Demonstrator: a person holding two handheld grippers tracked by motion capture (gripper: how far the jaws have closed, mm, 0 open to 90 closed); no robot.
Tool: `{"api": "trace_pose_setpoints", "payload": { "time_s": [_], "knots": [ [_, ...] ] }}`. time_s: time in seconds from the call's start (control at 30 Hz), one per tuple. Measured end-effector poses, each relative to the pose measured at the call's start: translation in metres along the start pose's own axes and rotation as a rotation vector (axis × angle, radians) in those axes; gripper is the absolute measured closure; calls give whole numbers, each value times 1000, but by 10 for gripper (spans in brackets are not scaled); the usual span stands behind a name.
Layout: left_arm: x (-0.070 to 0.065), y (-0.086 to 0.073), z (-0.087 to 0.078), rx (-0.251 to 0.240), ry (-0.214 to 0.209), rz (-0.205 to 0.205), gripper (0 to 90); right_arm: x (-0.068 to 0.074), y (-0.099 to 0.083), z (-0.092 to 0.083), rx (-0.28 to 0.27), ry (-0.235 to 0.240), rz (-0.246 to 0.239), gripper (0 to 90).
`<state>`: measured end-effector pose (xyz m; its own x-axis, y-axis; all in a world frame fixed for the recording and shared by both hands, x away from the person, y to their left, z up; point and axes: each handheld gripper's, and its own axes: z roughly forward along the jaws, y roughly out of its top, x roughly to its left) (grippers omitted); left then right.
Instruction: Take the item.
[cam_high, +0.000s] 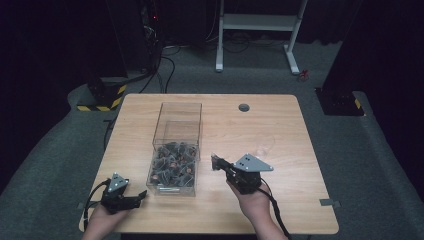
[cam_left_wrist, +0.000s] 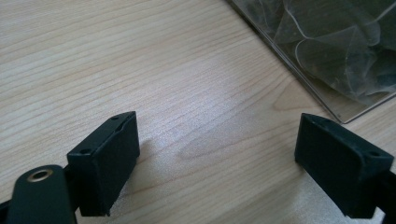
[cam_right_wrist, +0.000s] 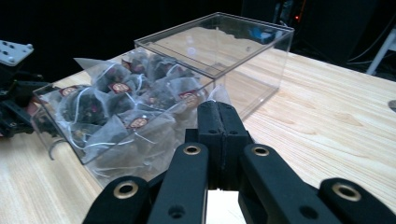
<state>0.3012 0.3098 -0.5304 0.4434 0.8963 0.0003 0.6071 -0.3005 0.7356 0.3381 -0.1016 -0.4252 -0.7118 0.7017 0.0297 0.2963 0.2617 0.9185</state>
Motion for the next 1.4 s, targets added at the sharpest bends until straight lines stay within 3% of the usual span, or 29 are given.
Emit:
{"api": "trace_pose_setpoints", "payload": {
  "time_s": [0.97,1.4],
  "knots": [
    [0,0,0,0,1,2,143,-45,6,-22,-16,-140,25,900],
    [0,0,0,0,-3,-6,143,-66,8,-25,-13,-202,41,900]
  ]
}}
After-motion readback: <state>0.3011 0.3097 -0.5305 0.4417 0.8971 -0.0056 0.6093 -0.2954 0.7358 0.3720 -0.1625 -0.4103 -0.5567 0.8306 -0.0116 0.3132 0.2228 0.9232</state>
